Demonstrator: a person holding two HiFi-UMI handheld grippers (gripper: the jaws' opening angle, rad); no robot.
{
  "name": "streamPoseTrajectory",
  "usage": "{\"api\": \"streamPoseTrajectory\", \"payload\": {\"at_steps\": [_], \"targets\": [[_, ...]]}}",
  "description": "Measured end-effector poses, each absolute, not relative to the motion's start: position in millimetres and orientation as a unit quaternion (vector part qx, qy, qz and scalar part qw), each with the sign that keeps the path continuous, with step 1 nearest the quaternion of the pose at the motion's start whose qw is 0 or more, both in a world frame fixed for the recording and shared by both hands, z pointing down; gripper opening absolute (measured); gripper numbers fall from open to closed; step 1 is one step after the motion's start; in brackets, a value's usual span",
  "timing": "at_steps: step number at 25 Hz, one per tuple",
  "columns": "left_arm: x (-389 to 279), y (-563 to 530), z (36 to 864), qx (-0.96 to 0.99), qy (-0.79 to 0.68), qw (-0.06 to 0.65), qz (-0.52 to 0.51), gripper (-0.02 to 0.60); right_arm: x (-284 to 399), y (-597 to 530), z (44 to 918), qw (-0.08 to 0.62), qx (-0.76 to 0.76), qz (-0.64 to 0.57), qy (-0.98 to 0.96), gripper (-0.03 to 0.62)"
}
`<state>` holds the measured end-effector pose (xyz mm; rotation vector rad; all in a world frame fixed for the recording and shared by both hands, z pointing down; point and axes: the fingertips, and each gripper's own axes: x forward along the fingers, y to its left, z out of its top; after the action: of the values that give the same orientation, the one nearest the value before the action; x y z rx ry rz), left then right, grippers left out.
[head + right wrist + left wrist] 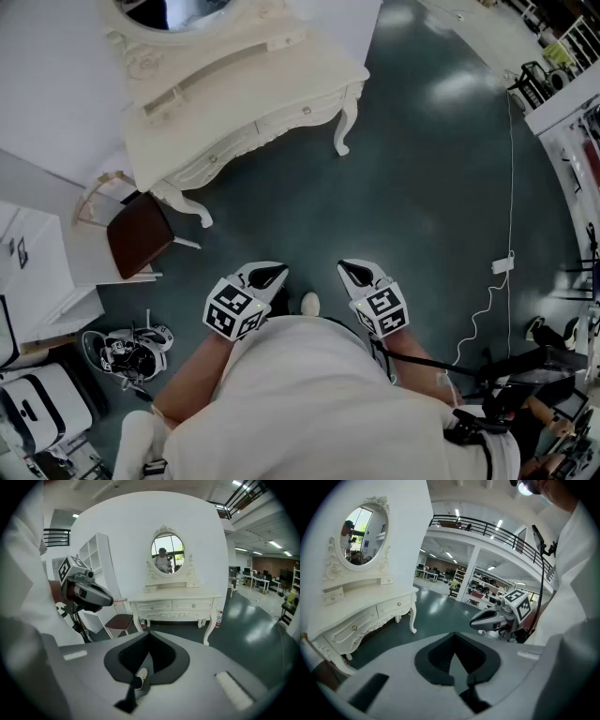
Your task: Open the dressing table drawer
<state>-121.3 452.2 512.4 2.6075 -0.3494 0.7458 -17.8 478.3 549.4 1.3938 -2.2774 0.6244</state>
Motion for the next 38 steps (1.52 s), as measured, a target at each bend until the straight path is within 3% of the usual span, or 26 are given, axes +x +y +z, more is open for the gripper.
{"api": "streamPoseTrajectory", "payload": {"at_steps": [13,24,38], "targets": [[-112,349,506,0.940,-0.123,0.205,0.241,0.003,-1,395,556,0.213,0.515,0.238,-0.795,0.000],[-104,178,481,0.952,-0.070,0.186,0.231,0.003,40,191,529,0.207,0.567,0.229,-0.764,0.044],[-109,-15,486,0.920,-0.225,0.239,0.215,0.003,112,-70,549,0.220,0.542,0.224,-0.779,0.055]]}}
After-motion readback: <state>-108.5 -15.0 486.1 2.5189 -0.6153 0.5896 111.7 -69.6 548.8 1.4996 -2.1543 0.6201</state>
